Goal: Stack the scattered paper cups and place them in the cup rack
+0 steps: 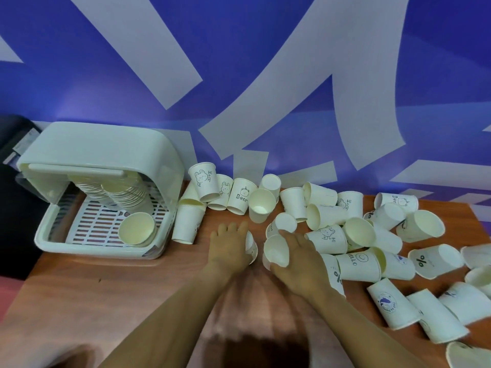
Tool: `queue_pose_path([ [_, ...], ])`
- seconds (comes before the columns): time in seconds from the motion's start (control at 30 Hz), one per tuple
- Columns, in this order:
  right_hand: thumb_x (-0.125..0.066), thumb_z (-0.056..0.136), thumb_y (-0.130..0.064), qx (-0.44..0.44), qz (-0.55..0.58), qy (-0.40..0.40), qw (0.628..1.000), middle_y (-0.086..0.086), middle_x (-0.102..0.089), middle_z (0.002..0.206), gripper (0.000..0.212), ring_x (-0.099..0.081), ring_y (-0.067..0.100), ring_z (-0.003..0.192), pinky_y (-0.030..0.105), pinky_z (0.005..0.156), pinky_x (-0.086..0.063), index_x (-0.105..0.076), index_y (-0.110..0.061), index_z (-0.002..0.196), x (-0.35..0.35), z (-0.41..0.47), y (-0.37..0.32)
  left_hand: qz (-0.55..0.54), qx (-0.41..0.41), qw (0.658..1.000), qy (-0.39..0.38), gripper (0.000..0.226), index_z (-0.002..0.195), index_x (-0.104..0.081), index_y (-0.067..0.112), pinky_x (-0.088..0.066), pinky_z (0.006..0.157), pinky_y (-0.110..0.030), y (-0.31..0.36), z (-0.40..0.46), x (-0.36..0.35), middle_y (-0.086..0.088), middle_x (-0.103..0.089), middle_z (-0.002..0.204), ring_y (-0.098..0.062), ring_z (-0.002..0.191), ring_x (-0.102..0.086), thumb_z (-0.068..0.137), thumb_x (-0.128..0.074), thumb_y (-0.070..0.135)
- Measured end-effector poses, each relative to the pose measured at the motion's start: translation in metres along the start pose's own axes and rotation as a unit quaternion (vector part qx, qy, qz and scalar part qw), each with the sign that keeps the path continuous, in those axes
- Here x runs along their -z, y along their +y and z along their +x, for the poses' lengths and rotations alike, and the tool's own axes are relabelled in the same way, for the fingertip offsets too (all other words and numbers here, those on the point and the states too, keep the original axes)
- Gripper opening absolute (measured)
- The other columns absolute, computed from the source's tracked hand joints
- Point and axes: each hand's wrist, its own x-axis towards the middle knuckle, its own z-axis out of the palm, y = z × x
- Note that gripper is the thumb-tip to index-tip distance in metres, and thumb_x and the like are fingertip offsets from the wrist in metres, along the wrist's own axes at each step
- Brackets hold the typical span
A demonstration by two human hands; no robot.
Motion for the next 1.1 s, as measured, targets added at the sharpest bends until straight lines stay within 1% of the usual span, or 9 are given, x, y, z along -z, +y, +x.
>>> queue_pose_path([
  [0.2, -0.067, 0.077, -0.039, -0.009, 0.061, 0.04, 0.997, -0.006, -0.042, 0.14, 0.075, -0.04, 0.02, 0.124, 0.032, 0.094, -0.038, -0.032, -0.029, 0.143, 0.012, -0.023, 0.003, -0.182, 0.034, 0.983, 0.009, 0.06, 0.101, -0.031, 0.014, -0.038, 0.068, -0.032, -0.021, -0.037, 0.022, -0.004, -0.043, 0.101, -0.028, 0.095, -0.052, 0.069, -0.076, 0.037],
  [0.27, -0.067, 0.078, -0.036, -0.006, 0.065, 0.044, 0.997, -0.005, -0.044, 0.138, 0.074, -0.04, 0.019, 0.124, 0.031, 0.094, -0.038, -0.032, -0.029, 0.143, 0.015, -0.03, 0.001, -0.244, 0.047, 0.969, 0.0, 0.063, 0.108, -0.032, 0.013, -0.036, 0.068, -0.028, -0.028, -0.053, 0.024, -0.003, -0.039, 0.105, -0.024, 0.092, -0.049, 0.067, -0.077, 0.031],
  [0.37, -0.068, 0.077, -0.036, 0.001, 0.086, 0.051, 0.995, -0.003, -0.046, 0.135, 0.074, -0.041, 0.02, 0.123, 0.033, 0.095, -0.039, -0.034, -0.028, 0.141, 0.016, -0.036, -0.012, -0.294, 0.062, 0.954, 0.001, 0.083, 0.134, -0.031, 0.017, -0.037, 0.082, -0.026, -0.04, -0.078, 0.026, -0.004, -0.037, 0.122, -0.022, 0.113, -0.045, 0.067, -0.077, 0.034],
  [0.47, -0.067, 0.073, -0.041, 0.024, 0.114, 0.057, 0.992, -0.004, -0.048, 0.135, 0.073, -0.042, 0.017, 0.122, 0.031, 0.097, -0.038, -0.038, -0.029, 0.139, 0.012, -0.038, -0.027, -0.292, 0.063, 0.954, 0.027, 0.076, 0.133, -0.04, 0.019, -0.035, 0.08, -0.024, -0.051, -0.101, 0.032, 0.0, -0.042, 0.114, -0.02, 0.116, -0.044, 0.069, -0.078, 0.03],
  [0.53, -0.068, 0.074, -0.039, 0.037, 0.112, 0.05, 0.992, -0.005, -0.046, 0.138, 0.073, -0.041, 0.017, 0.126, 0.032, 0.101, -0.038, -0.038, -0.028, 0.14, 0.007, -0.041, -0.039, -0.302, 0.068, 0.949, 0.059, 0.067, 0.121, -0.047, 0.018, -0.04, 0.075, -0.022, -0.06, -0.114, 0.037, 0.001, -0.052, 0.107, -0.019, 0.104, -0.053, 0.063, -0.081, 0.026],
  [0.63, -0.069, 0.076, -0.037, 0.043, 0.104, 0.041, 0.993, -0.004, -0.044, 0.14, 0.073, -0.041, 0.019, 0.128, 0.032, 0.102, -0.037, -0.037, -0.028, 0.141, 0.0, -0.048, -0.06, -0.359, 0.079, 0.927, 0.075, 0.063, 0.111, -0.042, 0.024, -0.039, 0.06, -0.009, -0.075, -0.13, 0.051, 0.009, -0.053, 0.097, -0.003, 0.083, -0.053, 0.062, -0.081, 0.015],
  [0.77, -0.069, 0.076, -0.039, 0.047, 0.101, 0.047, 0.993, -0.006, -0.045, 0.139, 0.072, -0.042, 0.019, 0.127, 0.034, 0.104, -0.038, -0.037, -0.031, 0.14, -0.007, -0.059, -0.088, -0.372, 0.029, 0.925, 0.064, 0.09, 0.127, -0.03, 0.029, -0.04, 0.065, -0.022, -0.102, -0.143, 0.068, 0.006, -0.05, 0.112, -0.017, 0.098, -0.053, 0.055, -0.083, 0.017],
  [0.93, -0.067, 0.076, -0.04, 0.049, 0.086, 0.058, 0.993, -0.007, -0.044, 0.14, 0.07, -0.043, 0.016, 0.126, 0.03, 0.101, -0.037, -0.038, -0.031, 0.14, -0.01, -0.062, -0.136, -0.378, -0.011, 0.924, 0.062, 0.082, 0.119, -0.026, 0.039, -0.041, 0.073, -0.023, -0.144, -0.157, 0.091, 0.011, -0.052, 0.112, -0.012, 0.101, -0.054, 0.062, -0.084, 0.03],
  [1.1, -0.068, 0.074, -0.042, 0.048, 0.082, 0.079, 0.992, -0.007, -0.049, 0.132, 0.067, -0.046, 0.017, 0.122, 0.028, 0.094, -0.04, -0.042, -0.031, 0.135, -0.02, -0.062, -0.182, -0.442, -0.023, 0.894, 0.071, 0.079, 0.122, -0.022, 0.04, -0.045, 0.086, -0.022, -0.191, -0.162, 0.113, 0.024, -0.049, 0.112, -0.004, 0.105, -0.054, 0.069, -0.08, 0.031],
])
